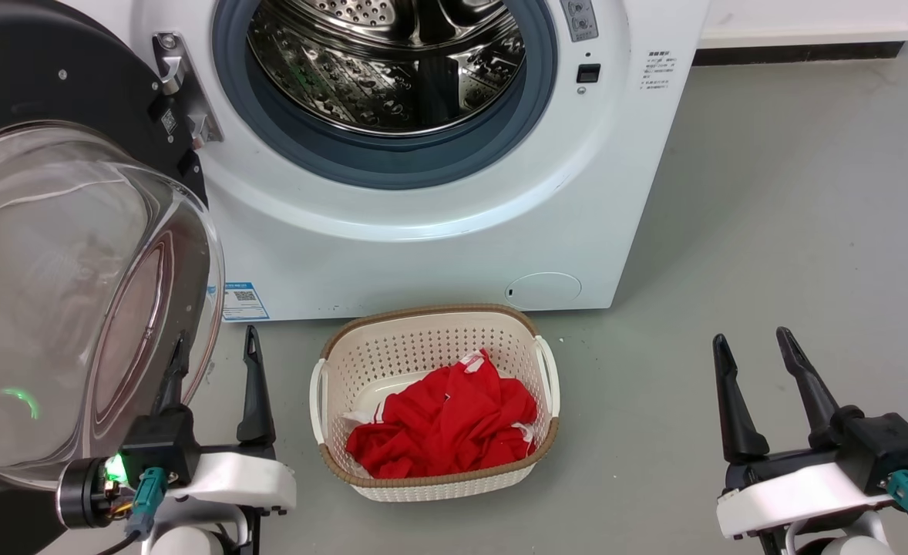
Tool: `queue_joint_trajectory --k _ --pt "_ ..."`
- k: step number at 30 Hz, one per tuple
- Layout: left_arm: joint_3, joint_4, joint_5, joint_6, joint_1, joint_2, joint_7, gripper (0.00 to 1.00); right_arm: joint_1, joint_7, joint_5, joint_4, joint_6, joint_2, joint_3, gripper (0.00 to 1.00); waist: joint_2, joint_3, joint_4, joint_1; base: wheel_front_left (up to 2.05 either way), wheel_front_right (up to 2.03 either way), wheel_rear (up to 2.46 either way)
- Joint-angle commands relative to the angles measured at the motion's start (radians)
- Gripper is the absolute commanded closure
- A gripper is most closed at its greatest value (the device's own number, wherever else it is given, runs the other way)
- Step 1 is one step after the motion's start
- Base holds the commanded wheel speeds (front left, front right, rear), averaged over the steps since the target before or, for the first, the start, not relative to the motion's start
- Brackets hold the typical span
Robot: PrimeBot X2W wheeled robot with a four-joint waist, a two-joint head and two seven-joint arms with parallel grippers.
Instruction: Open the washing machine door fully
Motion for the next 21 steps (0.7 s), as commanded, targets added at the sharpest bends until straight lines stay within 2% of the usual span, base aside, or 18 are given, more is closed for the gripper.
queue_joint_trajectory --k 1,21 --pt "0.0 -0.002 -0.004 -0.005 0.0 -0.001 0.0 1.0 0.0 0.0 0.0 0.0 0.0 0.0 0.0 1.0 0.0 0.0 0.0 0.0 0.0 0.0 0.0" --pt "0.035 0.033 -0.369 -0.058 -0.011 -0.013 0.095 1.0 -0.023 0.059 0.39 0.048 0.0 -0.022 -0.002 1.0 0.0 -0.01 0.007 0.0 0.0 0.0 0.0"
